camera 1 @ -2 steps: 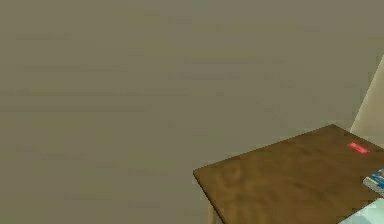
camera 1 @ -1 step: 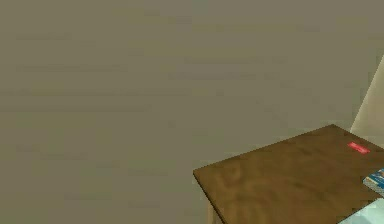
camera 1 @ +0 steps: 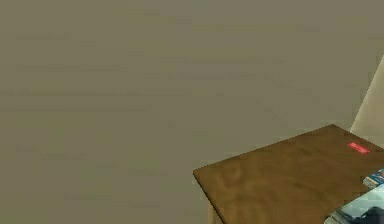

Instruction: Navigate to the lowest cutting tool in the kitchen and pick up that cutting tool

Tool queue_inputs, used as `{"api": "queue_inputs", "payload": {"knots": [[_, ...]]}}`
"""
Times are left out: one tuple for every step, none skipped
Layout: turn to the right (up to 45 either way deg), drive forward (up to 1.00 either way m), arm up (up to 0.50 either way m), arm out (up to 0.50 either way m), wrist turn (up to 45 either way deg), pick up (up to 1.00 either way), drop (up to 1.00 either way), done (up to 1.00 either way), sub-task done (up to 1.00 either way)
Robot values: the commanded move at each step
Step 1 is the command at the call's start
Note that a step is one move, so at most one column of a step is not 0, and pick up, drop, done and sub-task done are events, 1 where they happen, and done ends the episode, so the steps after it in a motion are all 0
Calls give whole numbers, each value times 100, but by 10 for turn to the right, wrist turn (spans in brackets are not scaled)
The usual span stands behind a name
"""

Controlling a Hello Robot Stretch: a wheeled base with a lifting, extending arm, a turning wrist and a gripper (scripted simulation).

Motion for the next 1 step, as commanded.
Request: {"api": "queue_inputs", "payload": {"knots": [[0,0,0,0,0,0,0,100,0]]}}
